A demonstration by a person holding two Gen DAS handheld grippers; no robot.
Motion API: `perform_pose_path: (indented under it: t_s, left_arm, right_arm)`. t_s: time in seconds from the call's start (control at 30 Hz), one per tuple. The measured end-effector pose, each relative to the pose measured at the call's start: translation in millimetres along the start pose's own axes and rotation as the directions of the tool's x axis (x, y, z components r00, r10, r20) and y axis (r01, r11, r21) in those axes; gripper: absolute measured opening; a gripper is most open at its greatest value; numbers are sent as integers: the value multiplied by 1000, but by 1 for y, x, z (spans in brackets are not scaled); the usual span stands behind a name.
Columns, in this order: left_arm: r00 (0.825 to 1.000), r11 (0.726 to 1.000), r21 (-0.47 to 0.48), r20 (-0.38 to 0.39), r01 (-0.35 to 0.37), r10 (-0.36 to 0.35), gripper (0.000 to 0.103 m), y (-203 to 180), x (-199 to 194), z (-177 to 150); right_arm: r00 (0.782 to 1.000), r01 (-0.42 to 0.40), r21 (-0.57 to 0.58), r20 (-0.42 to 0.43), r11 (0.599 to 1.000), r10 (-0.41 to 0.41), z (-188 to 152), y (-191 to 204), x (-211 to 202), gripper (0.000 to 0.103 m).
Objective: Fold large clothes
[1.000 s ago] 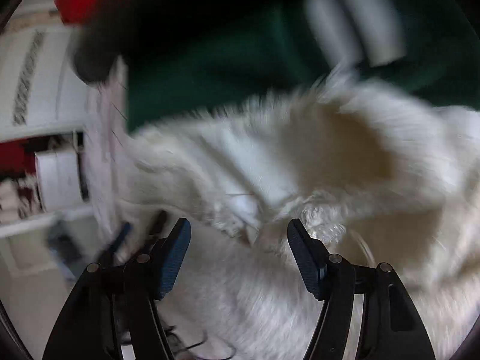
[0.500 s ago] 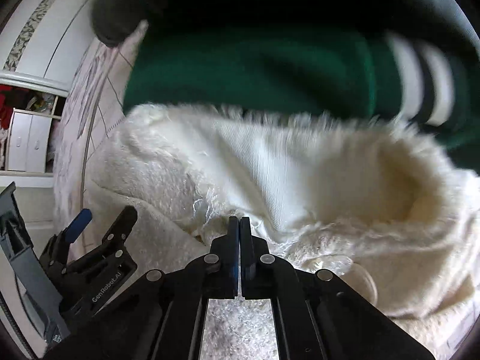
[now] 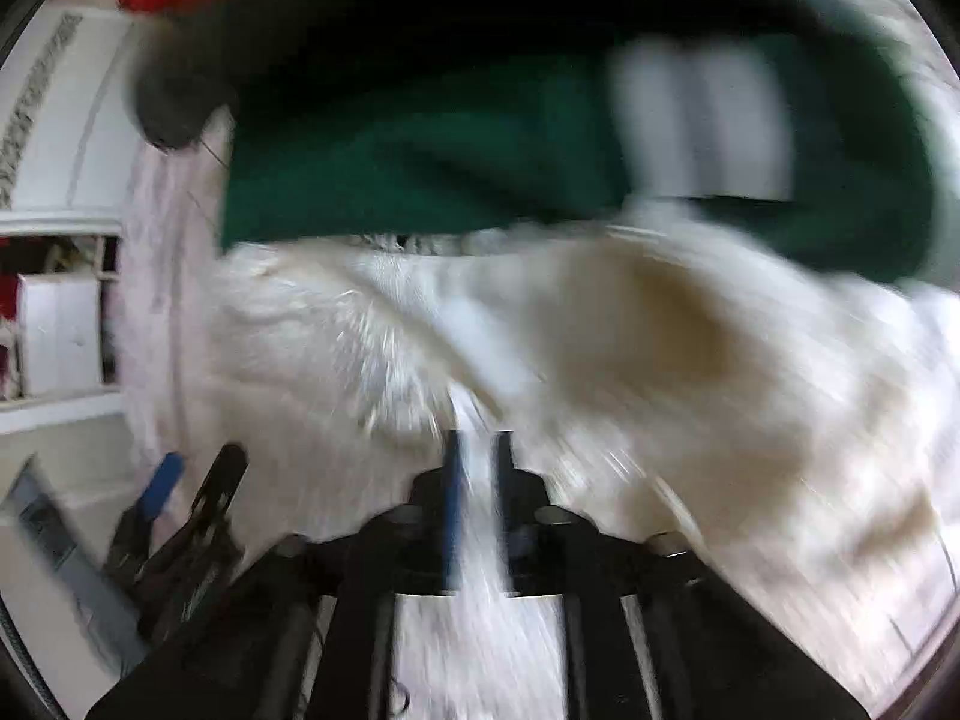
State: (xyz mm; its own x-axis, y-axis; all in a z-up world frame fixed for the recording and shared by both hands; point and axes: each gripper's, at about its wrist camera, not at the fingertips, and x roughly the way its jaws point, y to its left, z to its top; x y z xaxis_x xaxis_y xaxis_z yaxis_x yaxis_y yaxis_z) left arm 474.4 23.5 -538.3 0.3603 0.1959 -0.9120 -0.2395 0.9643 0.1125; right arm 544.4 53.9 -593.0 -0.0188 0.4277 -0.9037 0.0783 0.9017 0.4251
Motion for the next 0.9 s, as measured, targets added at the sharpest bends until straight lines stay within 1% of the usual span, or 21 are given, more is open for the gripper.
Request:
perform_pose_path:
  t_s: [0.03, 0.07, 0.1, 0.17, 0.23, 0.27, 0.33, 0.4, 0.5, 0.53, 0.57, 0.6, 0.63, 0.67, 0.7, 0.73, 0.77, 0.8, 0.83, 0.87, 0.9]
  left_arm:
    - [1000, 1000, -8, 3, 21, -21, 91, -2, -12, -4]
    - [999, 999, -12, 3, 33, -33, 91, -5, -18, -6]
    - [998, 998, -11, -1, 59, -59, 91, -11, -28, -11]
    - [994, 994, 11, -33, 107, -106, 91, -29, -40, -23]
    - [990, 990, 44, -58, 133, -130, 91, -49, -43, -36]
    - [987, 987, 77, -82, 144, -137, 91, -66, -41, -45]
    - [984, 980, 126, -107, 153, -140, 91, -90, -36, -60]
    - [983, 972, 183, -134, 148, -124, 91, -111, -28, -72]
    - [987, 963, 242, -139, 117, -85, 91, -133, -15, -86]
    - [986, 961, 255, -148, 108, -71, 92, -138, -9, -90]
    - [986, 961, 260, -155, 98, -58, 92, -140, -4, -92]
    - [985, 960, 264, -165, 93, -50, 92, -141, 2, -94]
    - [982, 960, 259, -178, 103, -58, 93, -142, 8, -95]
    - [980, 962, 249, -188, 110, -64, 96, -142, 12, -95]
    - [979, 963, 243, -195, 112, -65, 99, -142, 14, -95]
    - [978, 964, 242, -198, 110, -62, 99, -143, 16, -95]
    - [980, 964, 246, -192, 102, -54, 99, -143, 17, -95]
    - [981, 964, 248, -189, 98, -51, 99, -143, 17, -94]
    - [981, 964, 250, -188, 95, -48, 99, -144, 17, -94]
    - [982, 964, 251, -184, 92, -46, 99, -145, 17, -93]
    - [982, 964, 252, -182, 90, -44, 99, -147, 16, -93]
  right_arm:
    - [999, -1, 6, 34, 1000, 1, -13, -10, -23, 60]
    - [998, 22, 19, 66, 1000, -23, -26, -21, -42, 81]
    - [990, 90, 41, 110, 995, -94, -49, -37, -68, 82]
    - [974, 181, 74, 124, 981, -189, -80, -64, -94, 82]
    - [942, 315, 122, 78, 941, -326, -118, -95, -105, 82]
    - [928, 363, 130, 39, 923, -371, -134, -110, -104, 82]
    - [917, 397, 123, -21, 910, -397, -159, -134, -96, 82]
    - [911, 407, 50, -88, 912, -402, -172, -151, -77, 82]
    - [911, 389, -93, -109, 916, -398, -173, -147, -40, 81]
    - [913, 389, -132, -76, 912, -401, -169, -146, -30, 60]
    - [923, 377, -106, -37, 920, -383, -165, -149, -29, 12]
    - [967, 256, 33, -1, 966, -256, -160, -169, -33, 9]
    - [991, 111, 221, 45, 969, -124, -161, -200, -39, 9]
    - [995, 22, 335, 81, 942, -53, -166, -221, -40, 9]
    - [991, -93, 470, 133, 878, 33, -177, -248, -38, 9]
    - [980, -180, 557, 172, 811, 100, -189, -267, -34, 9]
    - [968, -241, 596, 200, 766, 148, -198, -275, -33, 10]
    - [965, -256, 604, 206, 755, 163, -201, -275, -34, 14]
    - [969, -238, 587, 200, 774, 146, -203, -271, -39, 26]
    - [981, -169, 529, 173, 831, 90, -202, -262, -44, 32]
    - [987, -120, 478, 152, 870, 52, -200, -255, -45, 32]
